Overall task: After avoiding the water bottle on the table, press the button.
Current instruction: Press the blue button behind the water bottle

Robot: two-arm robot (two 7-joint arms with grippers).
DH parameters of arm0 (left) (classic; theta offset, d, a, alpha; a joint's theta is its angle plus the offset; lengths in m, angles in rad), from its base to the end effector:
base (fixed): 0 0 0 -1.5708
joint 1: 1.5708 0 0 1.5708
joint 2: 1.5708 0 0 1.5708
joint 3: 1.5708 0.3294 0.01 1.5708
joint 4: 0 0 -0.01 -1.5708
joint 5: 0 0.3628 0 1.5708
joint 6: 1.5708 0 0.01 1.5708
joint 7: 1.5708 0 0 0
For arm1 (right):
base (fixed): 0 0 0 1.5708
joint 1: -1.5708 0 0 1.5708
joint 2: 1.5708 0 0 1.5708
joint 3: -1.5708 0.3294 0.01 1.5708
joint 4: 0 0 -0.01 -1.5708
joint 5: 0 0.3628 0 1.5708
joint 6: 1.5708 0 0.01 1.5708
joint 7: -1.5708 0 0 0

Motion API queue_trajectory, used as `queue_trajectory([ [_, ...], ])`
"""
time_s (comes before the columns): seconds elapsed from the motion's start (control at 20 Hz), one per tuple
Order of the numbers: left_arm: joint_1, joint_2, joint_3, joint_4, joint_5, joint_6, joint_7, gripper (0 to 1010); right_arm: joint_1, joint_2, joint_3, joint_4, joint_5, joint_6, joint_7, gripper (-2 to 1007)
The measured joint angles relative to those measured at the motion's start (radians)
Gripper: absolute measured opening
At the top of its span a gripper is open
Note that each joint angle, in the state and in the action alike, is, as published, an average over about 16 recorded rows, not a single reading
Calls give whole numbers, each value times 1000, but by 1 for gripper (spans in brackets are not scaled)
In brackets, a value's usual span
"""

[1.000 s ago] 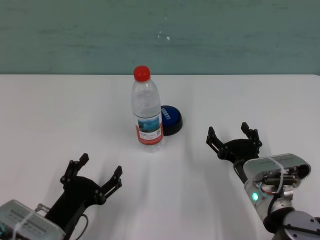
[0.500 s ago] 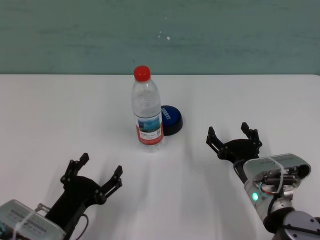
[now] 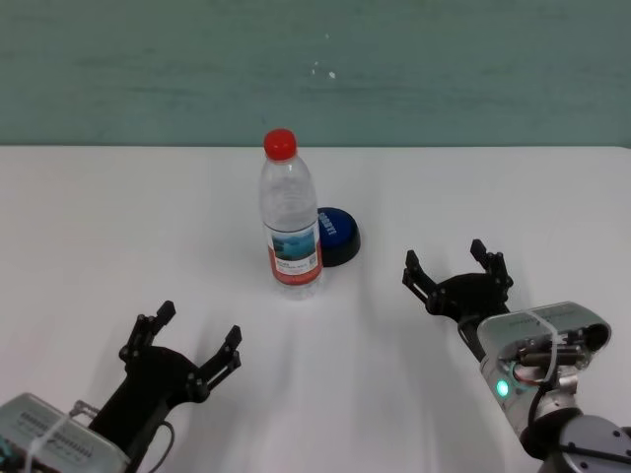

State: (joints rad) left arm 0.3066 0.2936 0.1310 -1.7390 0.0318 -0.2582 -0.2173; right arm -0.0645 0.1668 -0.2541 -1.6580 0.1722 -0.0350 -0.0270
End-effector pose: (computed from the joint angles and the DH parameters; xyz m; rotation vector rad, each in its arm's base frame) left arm 0.2741 0.0320 -0.3773 0.1444 -0.2538 1.1113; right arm 0.3487 0.0438 -0.3414 0.0325 0.0128 -1.3339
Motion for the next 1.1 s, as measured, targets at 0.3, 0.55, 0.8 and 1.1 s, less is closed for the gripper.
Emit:
queue_trajectory([
  [0.3,0,0,0,0,0,0,0,1000,-11,17,9,-45,-16,13,50,1004],
  [0.55,0,0,0,0,0,0,0,1000,-27,45,22,-99,-24,29,106,1004],
  [0.8,0,0,0,0,0,0,0,1000,-49,81,35,-152,-30,39,167,1004],
  [1.1,0,0,0,0,0,0,0,1000,-79,125,43,-201,-32,31,239,1004],
])
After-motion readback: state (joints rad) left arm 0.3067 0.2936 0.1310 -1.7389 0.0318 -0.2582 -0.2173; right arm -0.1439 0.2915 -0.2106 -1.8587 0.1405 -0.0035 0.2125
